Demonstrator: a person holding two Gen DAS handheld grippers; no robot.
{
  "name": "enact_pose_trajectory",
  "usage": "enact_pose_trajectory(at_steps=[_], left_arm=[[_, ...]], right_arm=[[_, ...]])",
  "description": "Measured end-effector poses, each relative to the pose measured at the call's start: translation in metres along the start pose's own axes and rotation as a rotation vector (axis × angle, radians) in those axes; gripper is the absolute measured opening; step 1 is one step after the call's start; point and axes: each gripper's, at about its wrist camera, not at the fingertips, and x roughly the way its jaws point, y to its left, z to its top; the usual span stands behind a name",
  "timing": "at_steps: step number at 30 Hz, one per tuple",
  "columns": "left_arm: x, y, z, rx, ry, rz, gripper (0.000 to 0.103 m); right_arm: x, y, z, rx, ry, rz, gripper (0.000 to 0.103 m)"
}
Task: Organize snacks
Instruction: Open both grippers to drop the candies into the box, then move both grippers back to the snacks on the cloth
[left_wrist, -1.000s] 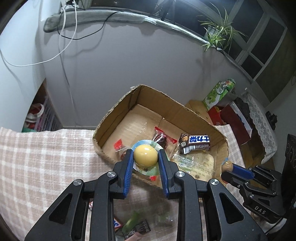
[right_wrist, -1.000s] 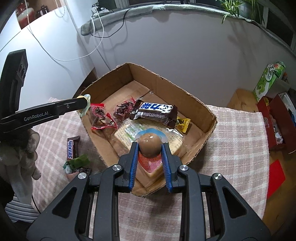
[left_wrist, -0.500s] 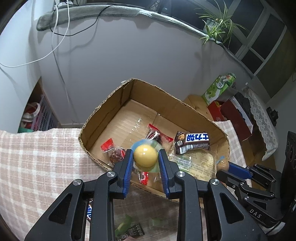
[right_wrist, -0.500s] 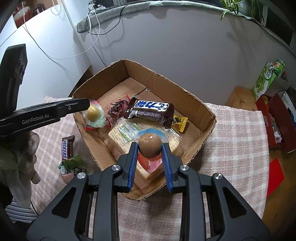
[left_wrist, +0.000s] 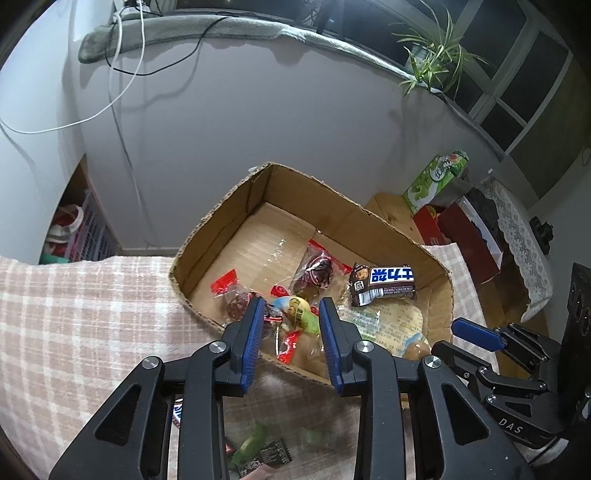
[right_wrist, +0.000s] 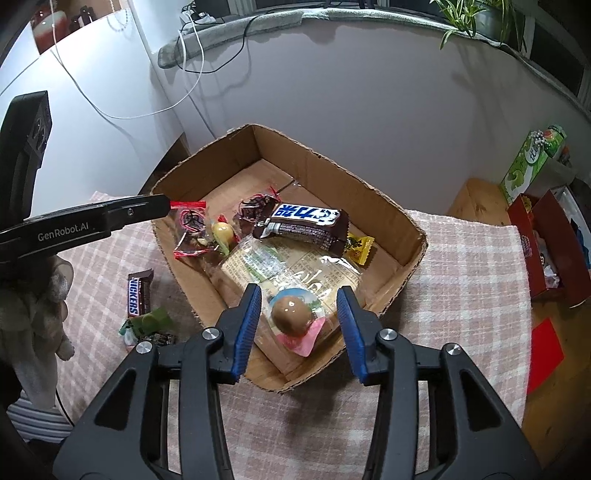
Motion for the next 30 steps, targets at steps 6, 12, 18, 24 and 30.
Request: enact_pose_trajectory(at_steps=[6,12,18,24,30], left_arm=[[-0.017,0.014,-0.007,-0.007,-0.015,-0.002,0.029],[-0.04,0.04,-0.025,-0.04,-0.026,-0.002,0.029],[-0.052,0.063,-0.055,-0.065,-0.004,0.022,0.029],[-0.047,0.081,-0.078,-0.134,0.035,0.027,0.029],[-0.041,0.086,-0.098,-0.17,0.071,0.009,0.029]], right_arm=[[-0.013,0.012,-0.005,-0.015,-0.013,0.035,0.044],[-0.018,0.03,-0.02,-0.037,0.0,0.084,0.044],[-0.01,0.049,-0.039,-0.063,0.04,0.125,0.044],[0.008,0.068,-0.058,-0.101,0.096,0.154,0.044],[0.027,0.08,-0.065,-0.135,0.14,0.155,0.044]])
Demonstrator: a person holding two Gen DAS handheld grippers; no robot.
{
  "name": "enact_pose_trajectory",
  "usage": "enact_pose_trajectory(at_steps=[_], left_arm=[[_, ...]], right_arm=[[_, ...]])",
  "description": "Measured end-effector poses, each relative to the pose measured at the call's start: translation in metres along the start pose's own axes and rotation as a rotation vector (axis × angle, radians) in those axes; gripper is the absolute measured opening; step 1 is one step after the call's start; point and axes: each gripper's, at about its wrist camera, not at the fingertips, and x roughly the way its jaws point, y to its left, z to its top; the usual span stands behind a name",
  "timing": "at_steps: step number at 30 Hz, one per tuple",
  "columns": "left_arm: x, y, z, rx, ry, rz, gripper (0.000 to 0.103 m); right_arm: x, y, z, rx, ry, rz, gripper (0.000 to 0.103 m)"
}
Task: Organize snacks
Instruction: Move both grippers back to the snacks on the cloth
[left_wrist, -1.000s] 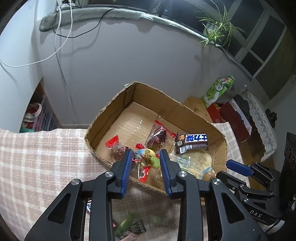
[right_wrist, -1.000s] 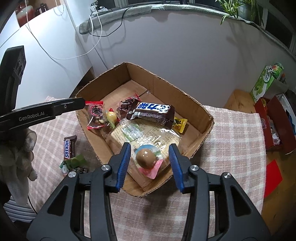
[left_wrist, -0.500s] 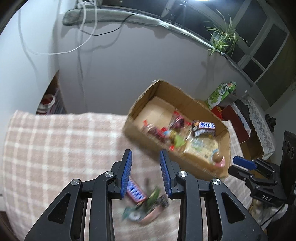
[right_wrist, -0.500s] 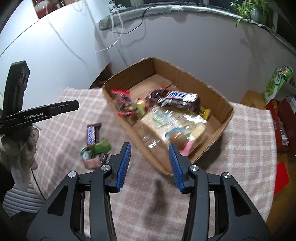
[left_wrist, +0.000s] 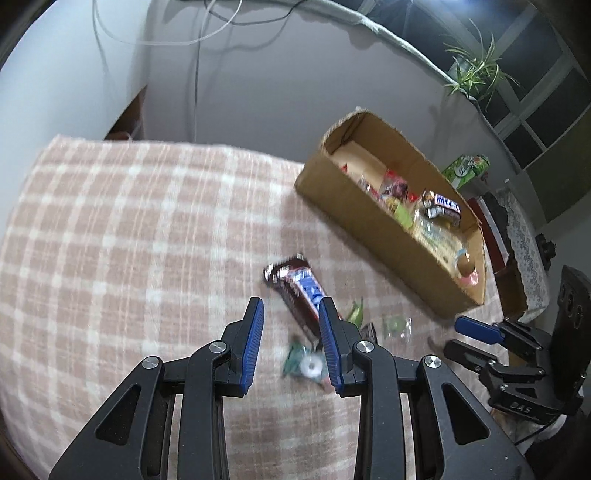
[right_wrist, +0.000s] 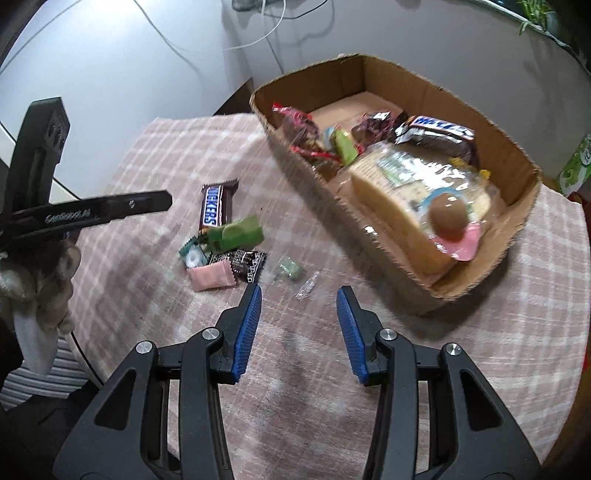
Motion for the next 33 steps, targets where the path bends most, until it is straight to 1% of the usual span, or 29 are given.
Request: enact_pose_trajectory(at_steps=[2,5,7,11,16,21,25,30,33], left_arm=[[0.0,0.0,-0.009,-0.004,0.012,-0.011,0.029],[0.002,-0.006,-0.024,0.023,0.038,-0.021,0.029],[0.005,-0.013,-0.031,0.063,0.05,-0.028,0.029],[0.011,-0.034,-0.041,0.183,0.058,-0.018,0.029],[0.022,-0.048,-0.046,0.285,0.067,-0.013,0.029],[0.029,-0.049,-0.048,0.309,0.078,-0.007,0.029],[0.027,-0.049,-0.05,0.318,0.081,-0.017,0.029],[0.026,-0.049,-0.054,0.331,0.093,-0.034,0.029],[0.026,-0.053,-0.06,0.362,0.109,-0.04,0.029]], right_arm=[[0.007,0.002,0.0,-0.012,0.01,-0.008,0.044],[0.017,0.001,0.003,-0.02,0.023,-0.014,0.044],[0.022,0.0,0.005,-0.023,0.027,-0.015,0.044],[0.027,0.002,0.009,-0.046,0.025,-0.005,0.044],[0.035,0.006,0.015,-0.053,0.022,0.007,0.044],[0.046,0.012,0.02,-0.061,0.018,0.026,0.044],[0.058,0.015,0.022,-0.067,0.045,0.028,0.044],[0.057,0.014,0.02,-0.08,0.067,0.045,0.044],[0.054,0.013,0.017,-0.095,0.074,0.042,0.044]])
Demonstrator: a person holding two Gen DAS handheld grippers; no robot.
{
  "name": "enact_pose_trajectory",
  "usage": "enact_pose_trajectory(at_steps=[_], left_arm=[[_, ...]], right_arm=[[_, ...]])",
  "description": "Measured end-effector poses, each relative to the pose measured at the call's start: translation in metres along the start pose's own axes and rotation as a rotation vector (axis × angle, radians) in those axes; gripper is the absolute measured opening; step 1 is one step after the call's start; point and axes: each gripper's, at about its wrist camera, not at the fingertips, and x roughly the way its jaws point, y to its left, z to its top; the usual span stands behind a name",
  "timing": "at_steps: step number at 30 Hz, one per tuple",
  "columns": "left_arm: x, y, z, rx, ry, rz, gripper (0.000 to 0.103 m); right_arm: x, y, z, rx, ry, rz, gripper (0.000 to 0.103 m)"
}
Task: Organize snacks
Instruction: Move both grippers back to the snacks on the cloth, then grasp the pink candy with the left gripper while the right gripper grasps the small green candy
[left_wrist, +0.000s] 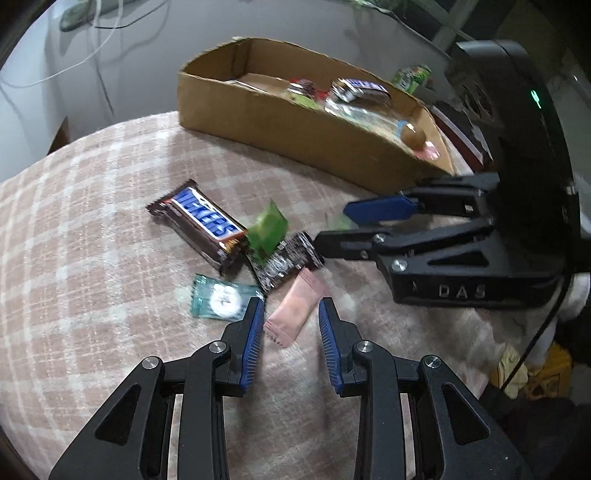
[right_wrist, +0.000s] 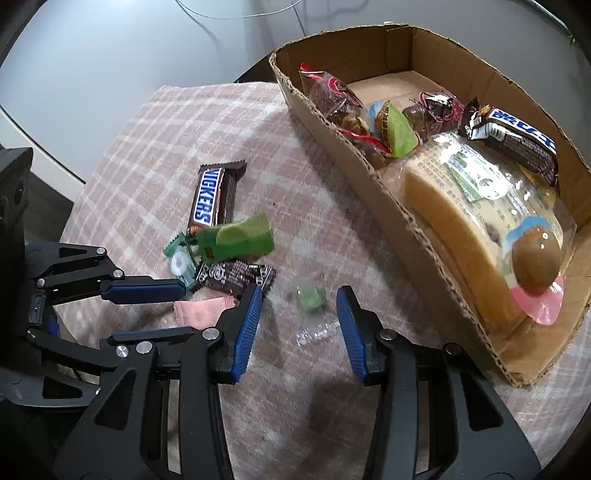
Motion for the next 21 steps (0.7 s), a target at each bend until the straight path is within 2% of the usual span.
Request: enact_pose_trajectory(at_steps=[5,10,12,15,18,21], left_arm=[[0.005,-0.005,-0.007,0.034,0.025,0.002,0.029],[0.01,-0.011,-0.003,0.049,0.016,0.018,0.029],[0.013,-0.015,-0.001,0.059,0.009,0.025,0.029],[0.014,-0.023,-0.003,0.079,0.008,0.032,0.029],[0.013,-0.029,-0.004,0.1,0.006,0.046,0.02],[0.012,-0.03,-0.005,0.079,-0.005,0.046,0.02]], right_arm=[[-0.001,0.005,-0.004,-0.044,0.016,-0.02,0.044],[0.002,0.008,-0.003,-0.084,0.029,-0.056,0.038],[0.003,0.007,-0.002,-0.094,0.033,-0.071,0.027],[0.002,0.005,-0.001,-0.098,0.038,-0.069,0.026],[0.003,0.007,-0.002,-0.104,0.033,-0.083,0.026],[-0.001,0.006,-0.005,-0.078,0.018,-0.076,0.026]])
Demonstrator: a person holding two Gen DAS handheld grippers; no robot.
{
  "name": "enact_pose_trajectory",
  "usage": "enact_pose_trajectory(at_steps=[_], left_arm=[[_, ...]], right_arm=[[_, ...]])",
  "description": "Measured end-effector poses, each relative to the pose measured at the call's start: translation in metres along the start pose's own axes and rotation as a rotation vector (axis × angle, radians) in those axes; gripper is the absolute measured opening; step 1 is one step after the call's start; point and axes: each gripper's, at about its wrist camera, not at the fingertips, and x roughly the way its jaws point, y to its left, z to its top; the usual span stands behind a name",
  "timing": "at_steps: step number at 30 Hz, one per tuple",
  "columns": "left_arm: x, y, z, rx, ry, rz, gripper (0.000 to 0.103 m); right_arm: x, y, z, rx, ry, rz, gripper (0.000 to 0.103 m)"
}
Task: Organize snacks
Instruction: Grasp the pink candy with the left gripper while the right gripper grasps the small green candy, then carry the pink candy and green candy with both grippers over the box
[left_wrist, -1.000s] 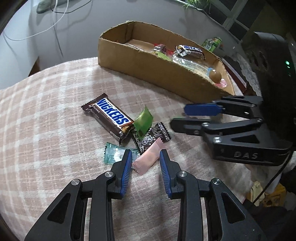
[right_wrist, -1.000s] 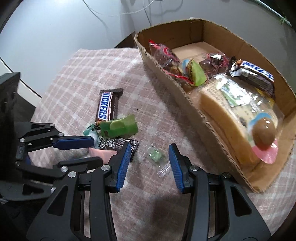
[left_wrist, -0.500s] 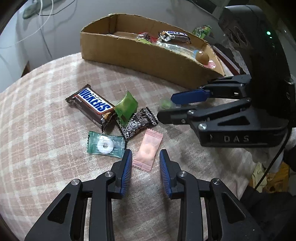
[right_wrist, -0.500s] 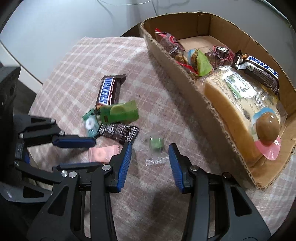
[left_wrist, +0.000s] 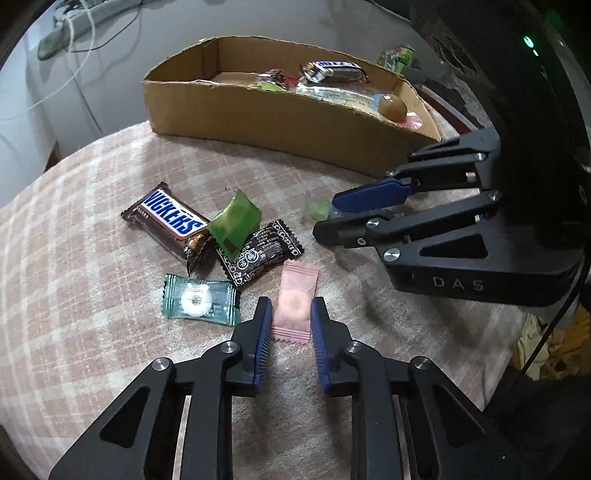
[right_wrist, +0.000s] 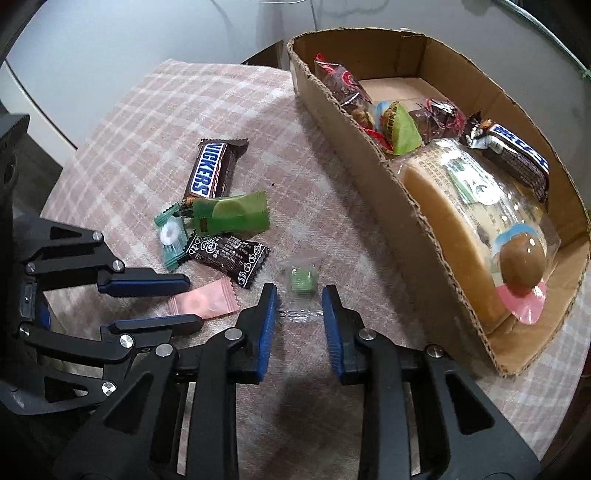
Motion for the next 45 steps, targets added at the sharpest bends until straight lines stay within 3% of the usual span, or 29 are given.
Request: enact_pose_trajectory(at_steps=[5,7,8,14,18,23,29,37,45], left_arm=[[-0.006,0.005,-0.009,-0.054,-0.013,-0.022,0.018],[-0.009,0.006,-0.012,-0.069,-0.016,-0.033,0.006],[-0.013,0.006,-0.015,-0.08,-0.022,-0.034,0.006],[-0.01,0.014,-0.019,-0.106,0.009,-0.047,0.007],[-0.011,0.009,-0.014,-0.111,0.008,-0.032,0.019],[0.004,-0.006,0.002,-0.044,0.018,0.031,0.019],[0.01,-0.009,0.012,-0.069,0.01,0.017,0.017],[-0.022,0.015,0.005,-0.142,-0.046,-0.007,0.017],[-0.045,0.024,0.039,-0.176,-0.133,-0.024,0.017]], right_arm=[[-0.014,-0.007,-0.009,0.056,-0.035,0.016,0.026],[-0.018,-0.008,-0.012,0.07,-0.042,0.022,0.026],[-0.019,-0.009,-0.013,0.071,-0.043,0.023,0.026],[-0.02,-0.01,-0.017,0.078,-0.043,0.017,0.026],[-0.021,-0.01,-0.017,0.076,-0.046,0.012,0.026],[-0.023,-0.009,-0.018,0.078,-0.051,0.003,0.026],[-0.032,-0.012,-0.02,0.094,-0.075,0.0,0.026],[-0.061,-0.018,-0.018,0.116,-0.139,0.006,0.026],[-0.098,-0.045,-0.007,0.169,-0.223,-0.028,0.026]])
